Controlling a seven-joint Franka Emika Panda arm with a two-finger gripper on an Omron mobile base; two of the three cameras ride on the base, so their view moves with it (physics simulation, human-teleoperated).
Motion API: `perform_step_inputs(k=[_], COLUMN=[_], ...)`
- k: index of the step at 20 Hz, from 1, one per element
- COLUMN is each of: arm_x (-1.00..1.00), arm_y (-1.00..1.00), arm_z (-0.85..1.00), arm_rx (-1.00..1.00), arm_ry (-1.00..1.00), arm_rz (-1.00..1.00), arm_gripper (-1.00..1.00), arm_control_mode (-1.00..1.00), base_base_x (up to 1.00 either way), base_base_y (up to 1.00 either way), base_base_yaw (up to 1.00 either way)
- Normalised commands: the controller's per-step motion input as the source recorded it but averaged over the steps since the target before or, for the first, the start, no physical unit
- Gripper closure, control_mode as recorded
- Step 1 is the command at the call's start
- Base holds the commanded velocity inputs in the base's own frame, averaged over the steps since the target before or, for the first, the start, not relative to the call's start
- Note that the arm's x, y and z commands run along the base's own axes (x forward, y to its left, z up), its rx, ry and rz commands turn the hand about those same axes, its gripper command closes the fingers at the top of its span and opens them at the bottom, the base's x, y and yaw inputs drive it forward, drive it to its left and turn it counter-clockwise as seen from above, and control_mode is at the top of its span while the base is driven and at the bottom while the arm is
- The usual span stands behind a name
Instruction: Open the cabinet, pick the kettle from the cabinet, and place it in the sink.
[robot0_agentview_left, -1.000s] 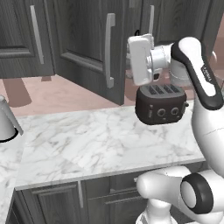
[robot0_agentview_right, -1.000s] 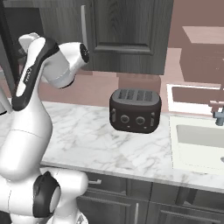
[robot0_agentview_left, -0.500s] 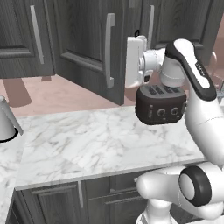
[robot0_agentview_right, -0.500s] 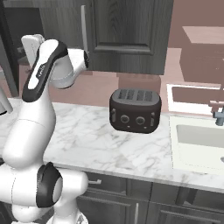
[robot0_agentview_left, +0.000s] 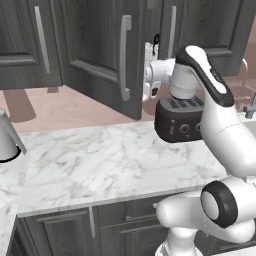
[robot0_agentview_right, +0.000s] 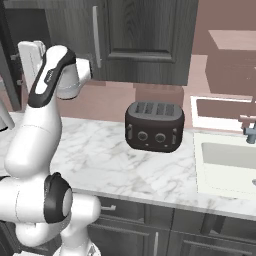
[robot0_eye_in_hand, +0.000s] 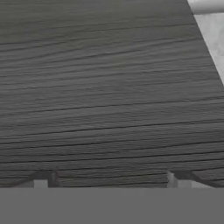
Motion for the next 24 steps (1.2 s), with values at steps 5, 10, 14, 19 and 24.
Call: perform_step_inputs(k=[5, 10, 14, 19, 24], arm_x=[-0.06, -0.09, -0.1, -0.08, -0.01], arm_y=[0.43, 0.49, 0.51, 0.48, 0.4], arm_z=[0.0, 0.0, 0.0, 0.0, -0.01], arm_rx=[0.0, 0.0, 0.0, 0.0, 0.0], arm_ry=[0.13, 0.15, 0.15, 0.15, 0.18], arm_rz=[0.14, 0.16, 0.16, 0.15, 0.15], arm_gripper=[-1.0, -1.0, -1.0, -1.0, -1.0], arm_control_mode=[-1.0, -1.0, -1.0, -1.0, -1.0], base_base_x=[0.0, 0.0, 0.0, 0.0, 0.0], base_base_y=[0.0, 0.0, 0.0, 0.0, 0.0], base_base_yaw=[0.0, 0.0, 0.0, 0.0, 0.0])
